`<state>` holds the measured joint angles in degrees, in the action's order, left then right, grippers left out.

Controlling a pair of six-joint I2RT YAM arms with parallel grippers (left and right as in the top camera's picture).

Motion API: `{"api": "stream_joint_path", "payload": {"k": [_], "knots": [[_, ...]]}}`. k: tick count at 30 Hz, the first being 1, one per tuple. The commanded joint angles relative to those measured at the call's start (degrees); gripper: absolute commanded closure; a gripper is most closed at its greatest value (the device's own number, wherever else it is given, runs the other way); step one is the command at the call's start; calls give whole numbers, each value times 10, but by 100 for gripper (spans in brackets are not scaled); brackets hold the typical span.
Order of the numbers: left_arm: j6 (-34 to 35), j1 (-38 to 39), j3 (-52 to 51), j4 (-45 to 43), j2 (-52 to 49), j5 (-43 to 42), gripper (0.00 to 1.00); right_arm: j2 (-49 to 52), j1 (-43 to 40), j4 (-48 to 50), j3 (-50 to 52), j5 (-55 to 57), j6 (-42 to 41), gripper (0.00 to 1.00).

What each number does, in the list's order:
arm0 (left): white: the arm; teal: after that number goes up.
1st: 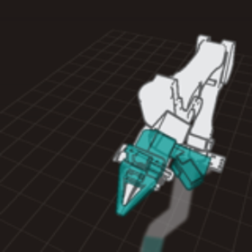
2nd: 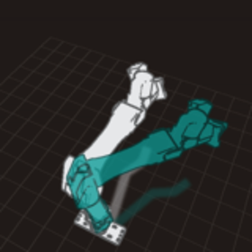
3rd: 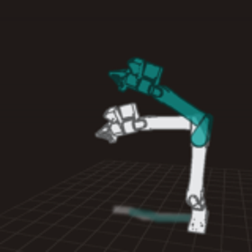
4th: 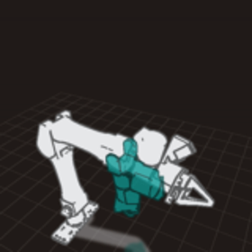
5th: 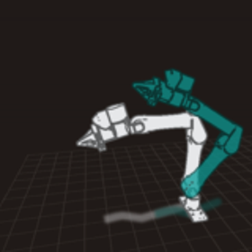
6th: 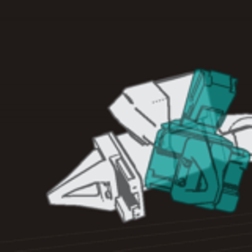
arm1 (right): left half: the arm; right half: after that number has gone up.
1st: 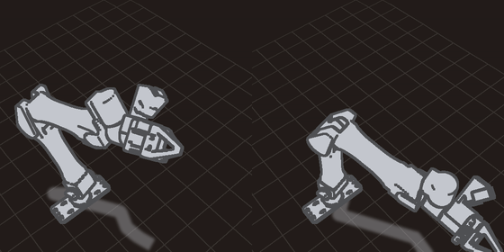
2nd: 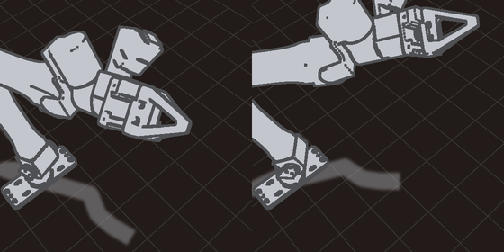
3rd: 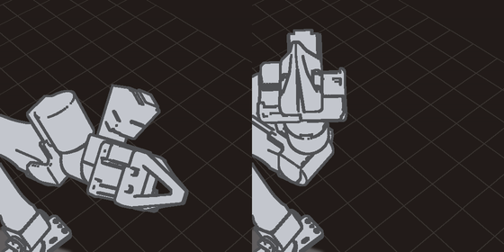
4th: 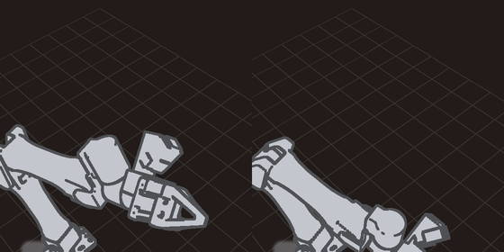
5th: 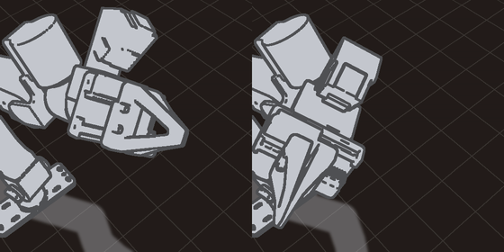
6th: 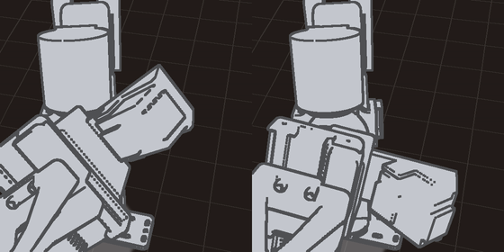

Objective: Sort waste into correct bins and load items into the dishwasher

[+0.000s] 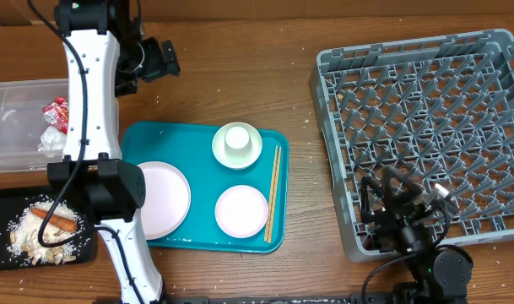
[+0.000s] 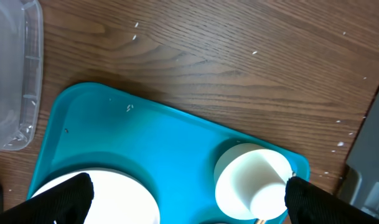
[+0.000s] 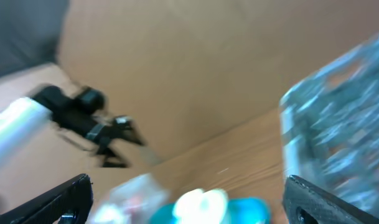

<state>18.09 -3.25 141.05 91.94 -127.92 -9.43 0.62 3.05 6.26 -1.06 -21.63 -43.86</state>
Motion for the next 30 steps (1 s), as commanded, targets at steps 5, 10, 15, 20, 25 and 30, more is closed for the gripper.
{"api": "stream_joint_path", "payload": {"k": [5,10,15,20,25,30], "knots": [[-16,-85,7,12,5,-92,0,-5,-2,160,6,-64,-215,0],[-12,-124,7,12,5,-91,0,-2,-2,189,-38,-29,-215,0],[-13,-153,7,10,5,-67,0,39,-2,128,-150,-14,-130,0],[-12,-170,7,-18,5,-22,0,177,-2,-23,-357,-32,25,0],[-12,-171,7,-33,5,12,0,417,-1,-197,-635,-127,151,0],[-12,-168,7,-34,5,13,0,619,42,-373,-855,-155,238,0]]}}
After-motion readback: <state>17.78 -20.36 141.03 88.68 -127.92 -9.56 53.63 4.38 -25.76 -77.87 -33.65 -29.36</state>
